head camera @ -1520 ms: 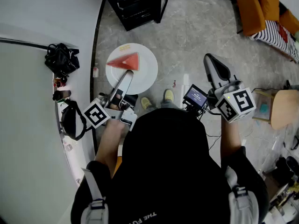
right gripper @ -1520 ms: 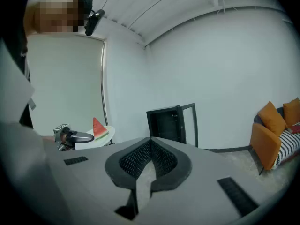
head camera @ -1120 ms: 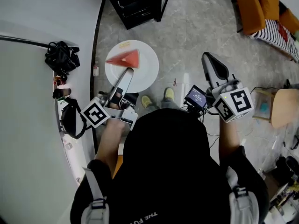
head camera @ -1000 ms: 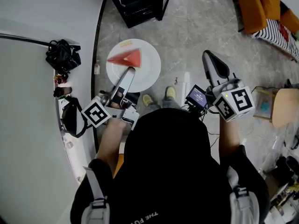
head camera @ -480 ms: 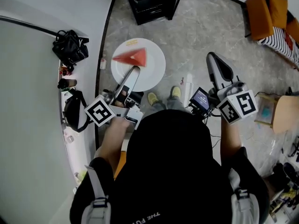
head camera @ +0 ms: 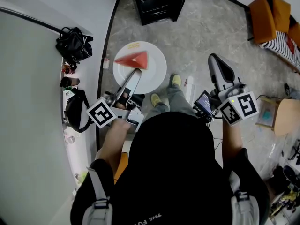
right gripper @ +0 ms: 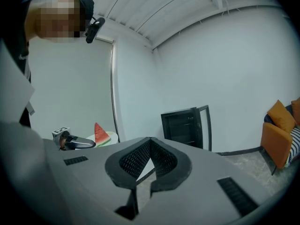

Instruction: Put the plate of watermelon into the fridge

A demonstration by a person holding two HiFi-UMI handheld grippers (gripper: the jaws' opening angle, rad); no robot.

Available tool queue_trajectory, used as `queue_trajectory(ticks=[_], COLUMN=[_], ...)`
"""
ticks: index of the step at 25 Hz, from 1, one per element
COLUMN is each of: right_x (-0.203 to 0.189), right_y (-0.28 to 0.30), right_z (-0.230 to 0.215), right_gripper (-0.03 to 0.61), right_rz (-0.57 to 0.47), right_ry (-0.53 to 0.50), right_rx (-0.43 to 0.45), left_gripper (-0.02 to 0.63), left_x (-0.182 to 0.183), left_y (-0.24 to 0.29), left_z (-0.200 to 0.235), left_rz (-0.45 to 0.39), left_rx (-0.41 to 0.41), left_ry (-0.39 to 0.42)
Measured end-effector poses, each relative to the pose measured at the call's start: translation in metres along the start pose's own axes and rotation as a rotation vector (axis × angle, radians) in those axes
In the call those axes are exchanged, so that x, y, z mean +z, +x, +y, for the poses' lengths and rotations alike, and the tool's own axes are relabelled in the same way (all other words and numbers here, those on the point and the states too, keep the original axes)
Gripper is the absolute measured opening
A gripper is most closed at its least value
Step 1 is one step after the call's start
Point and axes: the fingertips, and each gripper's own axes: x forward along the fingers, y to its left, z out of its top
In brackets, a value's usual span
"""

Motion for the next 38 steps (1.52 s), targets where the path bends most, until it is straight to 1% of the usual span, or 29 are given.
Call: queue_trajectory(ticks=[4,9,15,20,25,31,38], right_x=[0.006,0.016,0.021,0.04,0.053,0.06,0.066], right_y=[0.015,0.045,0.058,0.099,0.125,0.146,0.158], right_z=[-0.008,-0.058,-0.075,-0.125,-0.152,-0.186,-0.226], right_gripper=[0.014,0.014,0.014,0.014,0.014,0.014,0.014], right_rz=[-0.014,-0.01,-0.007,-0.002,-0.006,0.004,0.009], right_ry=[-0.01,0.0,-0.018,-0.009,-0.007,-0.011,-0.009], right_rx=[0.002,0.003,0.012,0.036,0.063,0.078,0.092], left_gripper=[0.023,0.023,0.023,0.023,0.023,0.023,0.023], left_x=[0.007,0.017,0.028,0.052,0.064,0.07,0.067], left_y=[0.01,0.068,0.092,0.155,0.193,0.231,0.279], left_z=[0.003,0.014,0.013,0.024,0.028,0.038,0.043], left_rz=[-0.001,0.01,-0.013,-0.015,-0.011,-0.011,0.004], left_rx=[-0.005,-0.002,-0.033,-0.008,0.0,0.028,0.022], left_ry=[0.006,0.005,0.003,0.017,0.029,0.026,0.036])
